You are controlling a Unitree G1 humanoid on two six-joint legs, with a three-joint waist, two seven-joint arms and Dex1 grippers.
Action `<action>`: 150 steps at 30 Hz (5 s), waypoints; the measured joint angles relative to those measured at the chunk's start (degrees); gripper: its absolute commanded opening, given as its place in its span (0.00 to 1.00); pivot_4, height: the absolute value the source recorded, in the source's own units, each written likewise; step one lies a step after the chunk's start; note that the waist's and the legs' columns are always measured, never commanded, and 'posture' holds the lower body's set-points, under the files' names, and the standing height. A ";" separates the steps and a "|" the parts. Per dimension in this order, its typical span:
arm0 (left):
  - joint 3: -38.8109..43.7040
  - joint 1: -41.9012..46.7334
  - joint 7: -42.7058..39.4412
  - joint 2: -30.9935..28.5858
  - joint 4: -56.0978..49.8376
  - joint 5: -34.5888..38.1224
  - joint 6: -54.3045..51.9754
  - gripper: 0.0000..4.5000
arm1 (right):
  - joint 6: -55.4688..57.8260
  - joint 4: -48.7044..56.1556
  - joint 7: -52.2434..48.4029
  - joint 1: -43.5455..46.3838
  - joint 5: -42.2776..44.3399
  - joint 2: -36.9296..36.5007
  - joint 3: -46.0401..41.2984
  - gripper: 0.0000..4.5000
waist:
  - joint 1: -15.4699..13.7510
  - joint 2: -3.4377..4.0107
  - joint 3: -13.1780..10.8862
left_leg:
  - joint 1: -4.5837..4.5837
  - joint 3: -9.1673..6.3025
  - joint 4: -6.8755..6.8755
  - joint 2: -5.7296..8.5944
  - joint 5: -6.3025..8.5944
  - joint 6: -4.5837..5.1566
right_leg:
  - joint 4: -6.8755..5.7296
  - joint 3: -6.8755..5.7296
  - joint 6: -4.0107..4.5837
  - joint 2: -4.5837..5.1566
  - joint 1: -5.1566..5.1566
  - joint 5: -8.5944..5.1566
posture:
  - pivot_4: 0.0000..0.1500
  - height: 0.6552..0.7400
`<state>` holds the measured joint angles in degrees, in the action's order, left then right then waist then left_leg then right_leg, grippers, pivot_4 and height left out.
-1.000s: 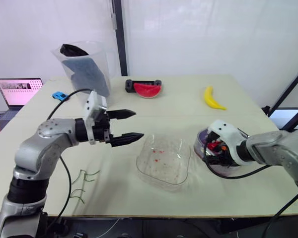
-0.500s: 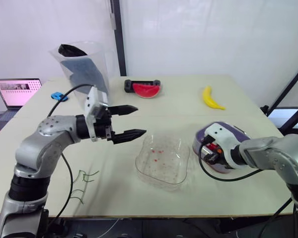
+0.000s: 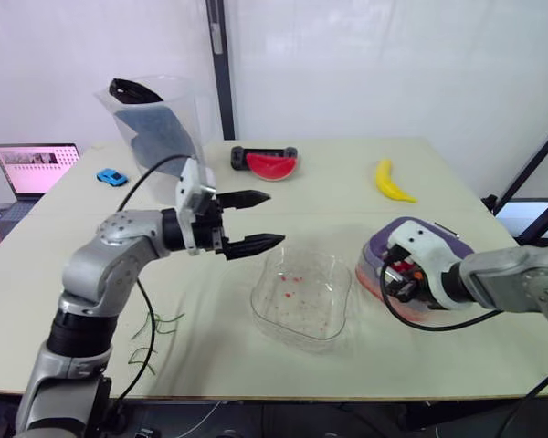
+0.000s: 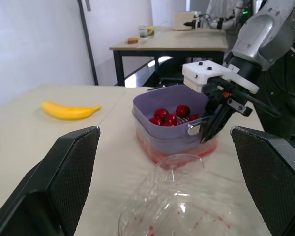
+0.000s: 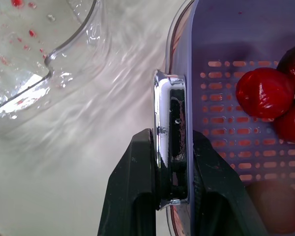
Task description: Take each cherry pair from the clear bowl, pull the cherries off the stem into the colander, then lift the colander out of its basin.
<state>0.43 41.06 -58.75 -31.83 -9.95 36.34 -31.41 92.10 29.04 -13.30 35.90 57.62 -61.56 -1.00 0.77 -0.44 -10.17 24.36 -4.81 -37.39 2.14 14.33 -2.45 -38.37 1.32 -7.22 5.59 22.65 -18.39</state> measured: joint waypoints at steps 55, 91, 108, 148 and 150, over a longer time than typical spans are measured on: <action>-1.22 3.49 -2.02 3.79 8.95 -4.47 5.93 1.00 | 0.00 2.04 -6.71 2.15 1.30 -7.50 -4.45 0.05 | 0.05 0.00 0.00 | 0.02 0.02 0.01 0.00 0.00 0.01 | 0.00 0.01 0.00 0.01 0.03 0.00 | 1.00 1.00; 19.23 -32.51 11.94 -6.11 -14.72 0.70 -0.61 1.00 | -45.65 -37.96 -49.83 36.06 -41.57 6.51 39.11 0.05 | 1.90 0.06 -0.01 | -0.06 0.11 0.29 -0.10 -0.03 -0.06 | 0.05 0.13 0.01 -0.03 0.21 0.00 | 1.00 1.00; 29.51 -45.25 22.56 -7.80 -28.52 6.95 -3.39 1.00 | -74.30 -81.17 -61.20 39.68 -61.09 31.52 37.25 0.05 | 1.62 0.05 -0.02 | 0.00 0.02 0.28 -0.01 -0.32 -0.58 | -0.09 0.11 0.02 0.02 0.29 0.01 | 1.00 1.00; 14.42 -21.73 3.73 -17.25 10.63 -3.54 4.80 1.00 | -49.82 -16.48 -53.67 -30.19 -42.68 11.16 -44.81 0.99 | 0.46 0.16 -0.03 | -0.37 0.24 0.28 -0.02 -0.05 -0.11 | -0.16 0.19 0.02 -0.01 -0.04 0.01 | 1.00 1.00; 14.71 -23.53 2.44 -17.81 12.11 -4.00 5.76 1.00 | -52.43 -17.19 -53.21 -33.62 -42.02 11.59 -47.87 0.99 | 0.37 0.17 -0.03 | -0.61 0.27 0.32 -0.03 -0.04 -0.08 | -0.10 0.22 0.01 0.00 -0.29 0.00 | 1.00 1.00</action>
<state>15.14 17.53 -56.31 -49.64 2.16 32.34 -25.65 39.67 11.85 -66.51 2.28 15.60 -49.97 -48.88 1.15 -0.27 -10.20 23.75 -4.54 -37.07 2.11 14.30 -2.54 -38.47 1.54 -7.20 5.59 22.36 -18.39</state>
